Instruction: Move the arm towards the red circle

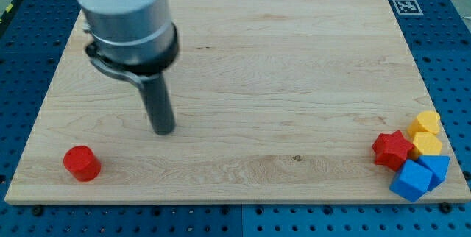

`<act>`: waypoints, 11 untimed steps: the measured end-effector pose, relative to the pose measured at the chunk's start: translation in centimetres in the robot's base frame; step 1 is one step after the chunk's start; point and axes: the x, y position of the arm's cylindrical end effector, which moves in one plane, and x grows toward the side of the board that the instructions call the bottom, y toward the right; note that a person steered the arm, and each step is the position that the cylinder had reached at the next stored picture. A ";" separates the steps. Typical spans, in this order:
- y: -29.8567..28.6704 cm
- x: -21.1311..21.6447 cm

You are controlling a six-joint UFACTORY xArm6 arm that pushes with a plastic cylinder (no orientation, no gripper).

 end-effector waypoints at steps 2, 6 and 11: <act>-11.9 -0.7; -18.1 6.6; -10.4 9.5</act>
